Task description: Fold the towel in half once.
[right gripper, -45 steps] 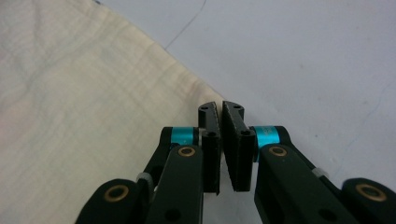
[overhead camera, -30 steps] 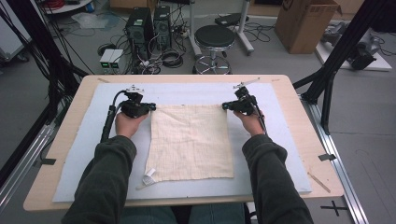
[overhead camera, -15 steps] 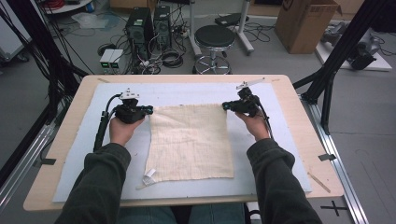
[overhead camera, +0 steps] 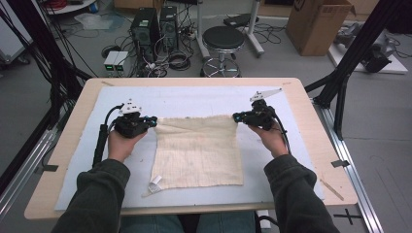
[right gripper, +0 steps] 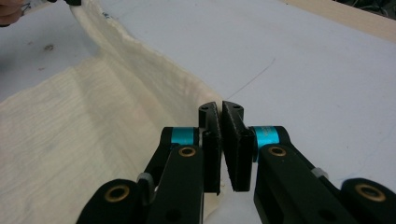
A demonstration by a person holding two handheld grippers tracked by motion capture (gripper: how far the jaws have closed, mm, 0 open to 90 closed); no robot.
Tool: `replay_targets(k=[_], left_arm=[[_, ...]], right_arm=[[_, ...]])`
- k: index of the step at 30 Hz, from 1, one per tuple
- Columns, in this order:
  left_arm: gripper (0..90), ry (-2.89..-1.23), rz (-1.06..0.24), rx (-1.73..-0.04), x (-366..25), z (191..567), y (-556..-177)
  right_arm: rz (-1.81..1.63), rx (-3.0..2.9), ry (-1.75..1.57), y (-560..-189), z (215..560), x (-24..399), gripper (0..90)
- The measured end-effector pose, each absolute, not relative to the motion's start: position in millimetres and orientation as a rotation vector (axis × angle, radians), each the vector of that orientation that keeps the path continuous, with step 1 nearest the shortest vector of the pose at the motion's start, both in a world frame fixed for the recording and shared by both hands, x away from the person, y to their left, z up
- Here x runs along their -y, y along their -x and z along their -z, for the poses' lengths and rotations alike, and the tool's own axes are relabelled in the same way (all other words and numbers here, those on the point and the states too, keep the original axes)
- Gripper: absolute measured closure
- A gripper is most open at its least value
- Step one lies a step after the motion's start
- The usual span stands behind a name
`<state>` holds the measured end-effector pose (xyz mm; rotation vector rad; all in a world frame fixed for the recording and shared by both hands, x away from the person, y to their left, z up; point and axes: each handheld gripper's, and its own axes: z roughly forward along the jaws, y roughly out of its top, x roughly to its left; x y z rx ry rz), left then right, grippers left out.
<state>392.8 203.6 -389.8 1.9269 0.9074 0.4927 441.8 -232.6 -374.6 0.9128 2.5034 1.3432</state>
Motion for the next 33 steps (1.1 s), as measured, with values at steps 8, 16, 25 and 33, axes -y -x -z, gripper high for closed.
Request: replay_targets(k=[8, 16, 25, 33], left_arm=[[87.3, -1.931, -0.504, -0.853, -205, 387, -370], [87.3, -1.945, -0.518, -0.785, -201, 377, -351], [87.2, -1.987, -0.529, -0.752, -198, 379, -333], [87.2, -2.003, -0.516, -0.740, -199, 389, -317]], right_arm=[[-1.368, -2.500, -0.857, -419, 369, 236, 86.1], [-1.381, -2.500, -0.803, -401, 362, 238, 86.1], [-1.384, -2.511, -0.782, -382, 365, 241, 86.1], [-1.371, -2.535, -0.772, -369, 375, 242, 86.1]])
